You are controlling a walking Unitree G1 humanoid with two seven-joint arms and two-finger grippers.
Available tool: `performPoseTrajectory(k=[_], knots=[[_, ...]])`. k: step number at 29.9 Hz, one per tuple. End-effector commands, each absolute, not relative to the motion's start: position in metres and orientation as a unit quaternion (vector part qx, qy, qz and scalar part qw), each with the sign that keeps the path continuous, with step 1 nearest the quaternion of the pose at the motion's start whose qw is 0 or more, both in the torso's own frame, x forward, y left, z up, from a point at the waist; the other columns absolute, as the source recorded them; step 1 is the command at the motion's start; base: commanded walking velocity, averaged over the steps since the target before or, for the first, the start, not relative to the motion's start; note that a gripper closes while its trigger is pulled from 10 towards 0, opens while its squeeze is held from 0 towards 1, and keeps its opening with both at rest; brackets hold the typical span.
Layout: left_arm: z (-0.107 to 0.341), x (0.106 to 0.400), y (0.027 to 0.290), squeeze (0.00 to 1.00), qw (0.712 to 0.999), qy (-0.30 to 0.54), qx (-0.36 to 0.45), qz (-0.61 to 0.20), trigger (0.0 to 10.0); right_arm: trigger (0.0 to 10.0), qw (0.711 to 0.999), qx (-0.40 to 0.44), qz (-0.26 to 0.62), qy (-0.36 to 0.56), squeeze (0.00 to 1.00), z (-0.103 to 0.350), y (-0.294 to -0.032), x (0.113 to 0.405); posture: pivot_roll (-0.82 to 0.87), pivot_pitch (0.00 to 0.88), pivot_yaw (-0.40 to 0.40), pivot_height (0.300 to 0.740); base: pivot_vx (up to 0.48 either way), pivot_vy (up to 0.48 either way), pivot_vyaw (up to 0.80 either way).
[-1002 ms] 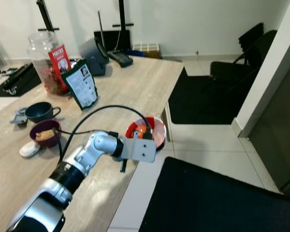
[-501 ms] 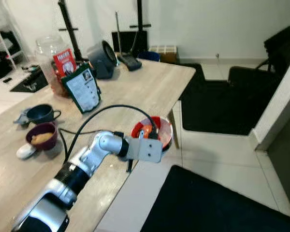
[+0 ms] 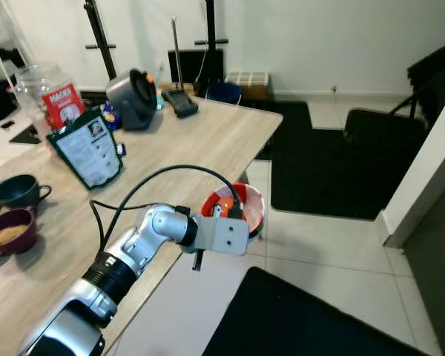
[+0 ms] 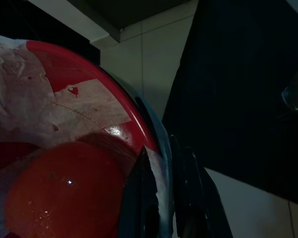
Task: Restocking fridge
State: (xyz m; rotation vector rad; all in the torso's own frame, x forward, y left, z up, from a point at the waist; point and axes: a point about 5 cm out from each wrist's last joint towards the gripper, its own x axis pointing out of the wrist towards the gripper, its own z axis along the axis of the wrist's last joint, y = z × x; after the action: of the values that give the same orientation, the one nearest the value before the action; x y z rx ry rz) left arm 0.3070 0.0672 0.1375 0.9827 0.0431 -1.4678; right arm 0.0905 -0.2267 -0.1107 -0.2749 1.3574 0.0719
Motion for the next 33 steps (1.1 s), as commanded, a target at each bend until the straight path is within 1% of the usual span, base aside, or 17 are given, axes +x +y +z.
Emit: performPoseTrajectory(k=[1,7,14,16,18,21,23,25,30,33], knots=[[0.14,0.307,0.068,0.0,0.633,0.016,0.435,-0.641,10.0,10.0,0.766,-0.123,0.039,0.629,0.0,-0.112,-0.225,0.088,-0.04,0.0,0.076,0.74,0.0,-0.405,-0.69],[0.138,0.307,0.067,0.0,0.631,0.018,0.437,-0.641,10.0,10.0,0.765,-0.126,0.04,0.63,0.0,-0.111,-0.226,0.089,-0.03,0.0,0.073,0.74,0.0,-0.368,-0.69],[0.133,0.307,0.067,0.0,0.632,0.025,0.439,-0.638,10.0,10.0,0.766,-0.125,0.038,0.629,0.0,-0.111,-0.227,0.089,-0.03,0.0,0.074,0.74,0.0,0.0,-0.7],[0.127,0.309,0.069,0.0,0.637,0.037,0.449,-0.626,10.0,10.0,0.771,-0.122,0.034,0.624,0.0,-0.111,-0.227,0.091,-0.04,0.0,0.074,0.74,0.0,0.0,0.0],[0.126,0.309,0.07,0.0,0.636,0.041,0.451,-0.625,10.0,10.0,0.771,-0.121,0.033,0.624,0.0,-0.111,-0.227,0.091,-0.04,0.0,0.074,0.74,0.0,0.0,0.0],[0.117,0.311,0.075,0.0,0.644,0.059,0.454,-0.613,10.0,10.0,0.771,-0.121,0.033,0.625,0.0,-0.111,-0.227,0.091,-0.04,0.0,0.073,0.74,0.0,0.0,0.0],[0.1,0.313,0.083,0.0,0.657,0.085,0.462,-0.589,10.0,10.0,0.77,-0.122,0.033,0.626,0.0,-0.111,-0.228,0.09,-0.04,0.0,0.073,0.74,0.0,0.0,0.0],[0.096,0.313,0.084,0.0,0.66,0.089,0.464,-0.585,10.0,10.0,0.77,-0.122,0.033,0.626,0.0,-0.111,-0.228,0.09,-0.04,0.0,0.073,0.74,0.0,0.0,0.0],[0.063,0.309,0.094,0.0,0.686,0.128,0.463,-0.546,10.0,10.0,0.77,-0.121,0.032,0.625,0.0,-0.111,-0.227,0.09,-0.04,0.0,0.073,0.74,0.0,0.0,0.0],[0.043,0.302,0.101,0.0,0.69,0.154,0.466,-0.532,10.0,10.0,0.77,-0.121,0.032,0.625,0.0,-0.111,-0.227,0.09,-0.04,0.0,0.073,0.74,0.0,0.0,0.0]])
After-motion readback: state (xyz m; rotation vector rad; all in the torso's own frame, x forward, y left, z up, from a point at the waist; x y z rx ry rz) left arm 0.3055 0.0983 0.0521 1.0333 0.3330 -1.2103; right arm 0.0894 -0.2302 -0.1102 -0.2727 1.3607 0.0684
